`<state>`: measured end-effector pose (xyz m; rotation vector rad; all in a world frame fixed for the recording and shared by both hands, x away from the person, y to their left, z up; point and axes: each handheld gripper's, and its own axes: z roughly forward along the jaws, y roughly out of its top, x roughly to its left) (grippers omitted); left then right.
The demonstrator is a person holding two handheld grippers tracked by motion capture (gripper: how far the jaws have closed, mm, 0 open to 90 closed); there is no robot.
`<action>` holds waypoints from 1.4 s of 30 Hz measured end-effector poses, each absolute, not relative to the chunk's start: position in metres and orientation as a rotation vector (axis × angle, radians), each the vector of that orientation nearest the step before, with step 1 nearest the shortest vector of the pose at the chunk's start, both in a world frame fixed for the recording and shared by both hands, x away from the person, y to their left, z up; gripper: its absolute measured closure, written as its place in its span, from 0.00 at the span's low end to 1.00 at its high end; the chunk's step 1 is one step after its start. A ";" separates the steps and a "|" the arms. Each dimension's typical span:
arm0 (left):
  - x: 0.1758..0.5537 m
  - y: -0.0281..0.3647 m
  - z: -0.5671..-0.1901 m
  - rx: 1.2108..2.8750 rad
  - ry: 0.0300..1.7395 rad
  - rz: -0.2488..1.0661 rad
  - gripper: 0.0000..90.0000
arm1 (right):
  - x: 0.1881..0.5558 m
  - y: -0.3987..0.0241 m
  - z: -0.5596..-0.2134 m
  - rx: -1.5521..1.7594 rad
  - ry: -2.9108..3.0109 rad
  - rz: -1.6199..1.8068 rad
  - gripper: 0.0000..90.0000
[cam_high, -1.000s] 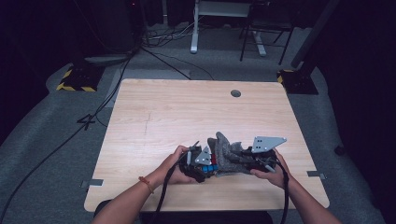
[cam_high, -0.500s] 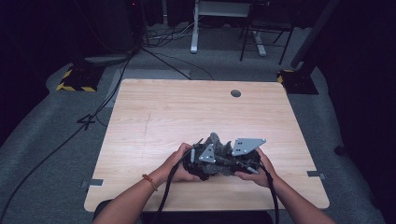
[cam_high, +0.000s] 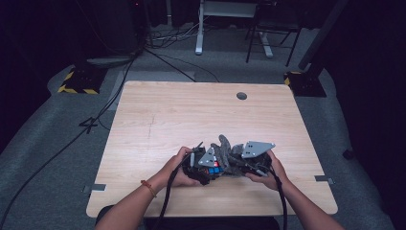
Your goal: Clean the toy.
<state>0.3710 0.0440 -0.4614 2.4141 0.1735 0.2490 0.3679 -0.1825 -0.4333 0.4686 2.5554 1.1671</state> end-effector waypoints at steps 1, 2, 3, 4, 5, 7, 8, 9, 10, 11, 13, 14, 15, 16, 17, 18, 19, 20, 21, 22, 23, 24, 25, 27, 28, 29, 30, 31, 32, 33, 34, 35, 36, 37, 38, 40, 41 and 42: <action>0.371 0.042 -0.462 2.420 0.163 0.248 0.37 | 0.365 -0.180 -0.430 0.448 2.553 1.174 0.85; 0.370 0.040 -0.463 2.431 0.155 0.253 0.37 | 0.364 -0.177 -0.428 0.428 2.554 1.180 0.85; 0.370 0.037 -0.464 2.440 0.146 0.258 0.37 | 0.360 -0.174 -0.425 0.398 2.554 1.188 0.85; 0.369 0.034 -0.464 2.444 0.141 0.260 0.37 | 0.357 -0.170 -0.423 0.374 2.554 1.192 0.85; 0.369 0.032 -0.464 2.439 0.131 0.251 0.37 | 0.355 -0.166 -0.422 0.354 2.558 1.200 0.85; 0.367 0.028 -0.463 2.450 0.122 0.269 0.37 | 0.350 -0.159 -0.420 0.327 2.562 1.211 0.85; 0.366 0.026 -0.463 2.452 0.115 0.272 0.37 | 0.349 -0.156 -0.420 0.317 2.558 1.206 0.84; 0.366 0.026 -0.463 2.452 0.114 0.272 0.37 | 0.348 -0.154 -0.420 0.304 2.554 1.200 0.84; 0.365 0.027 -0.463 2.451 0.121 0.279 0.37 | 0.348 -0.154 -0.420 0.298 2.550 1.194 0.84; 0.365 0.027 -0.462 2.445 0.120 0.284 0.37 | 0.348 -0.154 -0.419 0.298 2.543 1.186 0.84; 0.365 0.029 -0.461 2.448 0.118 0.291 0.37 | 0.349 -0.157 -0.420 0.307 2.533 1.179 0.84; 0.365 0.030 -0.460 2.450 0.122 0.294 0.37 | 0.350 -0.160 -0.420 0.320 2.533 1.181 0.84; 0.365 0.030 -0.460 2.452 0.119 0.301 0.37 | 0.353 -0.163 -0.421 0.334 2.528 1.173 0.85; 0.365 0.031 -0.460 2.452 0.120 0.303 0.37 | 0.354 -0.166 -0.422 0.344 2.524 1.168 0.85; 0.365 0.032 -0.459 2.450 0.120 0.303 0.37 | 0.356 -0.170 -0.423 0.369 2.521 1.169 0.85; 0.364 0.033 -0.458 2.444 0.123 0.302 0.37 | 0.358 -0.173 -0.424 0.385 2.522 1.175 0.85; 0.364 0.036 -0.456 2.424 0.121 0.301 0.37 | 0.359 -0.177 -0.425 0.402 2.521 1.172 0.85; 0.364 0.037 -0.454 2.414 0.121 0.300 0.37 | 0.361 -0.181 -0.427 0.416 2.519 1.163 0.85; 0.364 0.039 -0.452 2.405 0.123 0.304 0.37 | 0.361 -0.184 -0.428 0.431 2.521 1.177 0.85; 0.363 0.041 -0.450 2.390 0.134 0.305 0.37 | 0.363 -0.188 -0.430 0.452 2.530 1.215 0.85; 0.363 0.043 -0.448 2.376 0.139 0.309 0.37 | 0.364 -0.191 -0.430 0.471 2.536 1.239 0.85; 0.364 0.044 -0.447 2.361 0.140 0.306 0.37 | 0.365 -0.193 -0.431 0.479 2.534 1.244 0.85; 0.363 0.047 -0.444 2.340 0.137 0.306 0.37 | 0.366 -0.194 -0.431 0.482 2.531 1.249 0.85; 0.362 0.049 -0.440 2.311 0.132 0.308 0.37 | 0.366 -0.193 -0.432 0.482 2.541 1.256 0.85; 0.362 0.051 -0.438 2.296 0.128 0.295 0.37 | 0.366 -0.192 -0.433 0.476 2.544 1.250 0.85; 0.361 0.052 -0.436 2.281 0.123 0.290 0.37 | 0.365 -0.192 -0.434 0.472 2.551 1.265 0.85; 0.360 0.053 -0.435 2.269 0.118 0.290 0.37 | 0.365 -0.192 -0.434 0.465 2.560 1.293 0.85; 0.359 0.053 -0.434 2.266 0.110 0.295 0.37 | 0.364 -0.191 -0.434 0.462 2.562 1.307 0.85; 0.359 0.053 -0.434 2.262 0.112 0.299 0.37 | 0.364 -0.190 -0.433 0.458 2.558 1.316 0.85; 0.358 0.053 -0.434 2.262 0.109 0.300 0.37 | 0.363 -0.189 -0.433 0.446 2.556 1.338 0.85; 0.358 0.053 -0.434 2.265 0.107 0.309 0.37 | 0.362 -0.189 -0.433 0.448 2.555 1.344 0.85; 0.358 0.053 -0.434 2.262 0.105 0.313 0.37 | 0.362 -0.190 -0.433 0.448 2.552 1.352 0.85; 0.358 0.053 -0.434 2.256 0.108 0.314 0.37 | 0.362 -0.191 -0.432 0.450 2.546 1.374 0.85; 0.358 0.053 -0.434 2.256 0.113 0.318 0.37 | 0.362 -0.192 -0.432 0.448 2.537 1.396 0.85; 0.359 0.052 -0.435 2.261 0.114 0.320 0.37 | 0.362 -0.193 -0.430 0.445 2.527 1.413 0.85; 0.360 0.050 -0.437 2.281 0.117 0.321 0.37 | 0.360 -0.194 -0.427 0.433 2.515 1.480 0.85; 0.361 0.048 -0.439 2.295 0.117 0.325 0.37 | 0.359 -0.193 -0.425 0.426 2.513 1.492 0.85; 0.361 0.046 -0.440 2.303 0.116 0.320 0.36 | 0.357 -0.191 -0.423 0.411 2.508 1.476 0.85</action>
